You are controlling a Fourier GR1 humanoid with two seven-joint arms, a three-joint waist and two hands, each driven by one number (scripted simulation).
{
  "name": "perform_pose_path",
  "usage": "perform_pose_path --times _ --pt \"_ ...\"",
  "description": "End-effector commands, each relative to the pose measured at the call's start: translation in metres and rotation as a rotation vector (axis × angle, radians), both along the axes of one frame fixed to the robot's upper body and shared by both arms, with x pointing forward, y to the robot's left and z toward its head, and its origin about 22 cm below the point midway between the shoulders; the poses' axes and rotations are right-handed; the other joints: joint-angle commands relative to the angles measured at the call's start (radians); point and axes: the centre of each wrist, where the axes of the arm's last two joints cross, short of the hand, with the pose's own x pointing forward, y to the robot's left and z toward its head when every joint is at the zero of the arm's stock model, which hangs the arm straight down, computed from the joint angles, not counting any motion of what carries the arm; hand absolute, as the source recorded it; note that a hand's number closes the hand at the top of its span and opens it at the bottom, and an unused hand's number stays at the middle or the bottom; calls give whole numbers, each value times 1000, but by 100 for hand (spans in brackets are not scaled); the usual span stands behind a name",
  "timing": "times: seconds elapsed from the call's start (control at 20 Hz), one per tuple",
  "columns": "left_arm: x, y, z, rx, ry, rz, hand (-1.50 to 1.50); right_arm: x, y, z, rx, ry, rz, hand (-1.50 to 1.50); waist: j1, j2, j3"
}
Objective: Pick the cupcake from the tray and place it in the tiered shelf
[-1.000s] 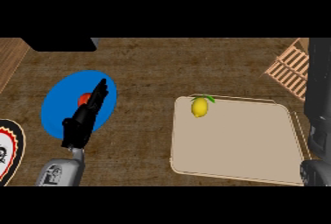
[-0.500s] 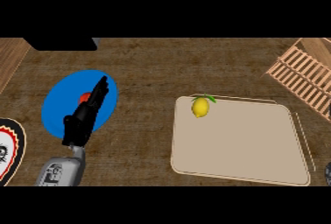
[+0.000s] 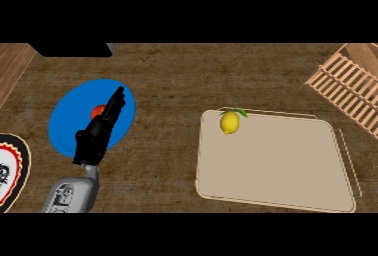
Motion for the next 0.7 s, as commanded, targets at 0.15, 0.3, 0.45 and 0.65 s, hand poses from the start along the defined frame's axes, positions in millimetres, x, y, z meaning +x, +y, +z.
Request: perform_pose_path --times 0.15,0.3,0.45,0.65 --pt "0 -3 -2 1 -10 7 0 -9 -52 -28 32 -168 56 150 -3 -1 0" --pt "-2 -1 -6 2 6 4 0 -14 -49 -32 45 -187 69 150 -8 -4 -1" --pt "2 -7 -5 7 9 7 0 -18 -52 -38 22 -193 79 150 -11 -5 -1" --pt "-1 -6 -1 16 12 -2 0 -28 -89 -40 62 -37 -194 150 -15 -6 -2"
